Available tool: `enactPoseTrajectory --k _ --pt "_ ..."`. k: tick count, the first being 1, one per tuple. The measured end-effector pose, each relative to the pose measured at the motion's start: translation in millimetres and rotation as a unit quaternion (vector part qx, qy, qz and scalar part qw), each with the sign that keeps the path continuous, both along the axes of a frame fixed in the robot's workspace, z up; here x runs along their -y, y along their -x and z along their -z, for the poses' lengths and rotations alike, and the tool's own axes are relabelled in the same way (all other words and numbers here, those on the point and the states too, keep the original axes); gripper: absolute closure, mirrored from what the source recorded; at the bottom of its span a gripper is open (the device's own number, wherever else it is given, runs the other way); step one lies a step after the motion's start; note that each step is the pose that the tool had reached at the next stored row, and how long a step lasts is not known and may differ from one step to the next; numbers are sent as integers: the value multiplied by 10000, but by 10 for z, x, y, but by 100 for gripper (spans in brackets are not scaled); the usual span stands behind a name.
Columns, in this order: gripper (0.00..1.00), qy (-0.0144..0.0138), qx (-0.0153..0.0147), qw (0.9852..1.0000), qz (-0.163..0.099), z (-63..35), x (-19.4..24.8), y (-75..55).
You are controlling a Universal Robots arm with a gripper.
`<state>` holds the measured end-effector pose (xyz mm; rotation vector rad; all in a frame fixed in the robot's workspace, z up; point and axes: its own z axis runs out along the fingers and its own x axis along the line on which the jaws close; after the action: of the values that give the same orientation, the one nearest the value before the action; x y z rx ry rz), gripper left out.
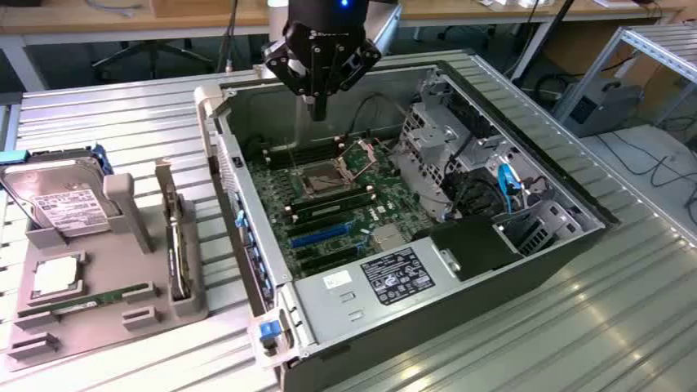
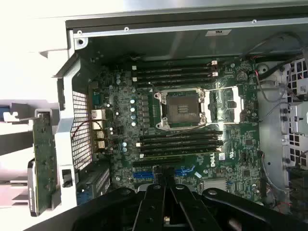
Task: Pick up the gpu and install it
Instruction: 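Reach for the gpu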
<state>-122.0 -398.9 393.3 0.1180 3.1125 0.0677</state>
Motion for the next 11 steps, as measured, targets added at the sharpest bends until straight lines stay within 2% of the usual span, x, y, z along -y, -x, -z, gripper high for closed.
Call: enactPoseTrajectory --k 11 --pt "89 0 0 10000 0 0 0 64"
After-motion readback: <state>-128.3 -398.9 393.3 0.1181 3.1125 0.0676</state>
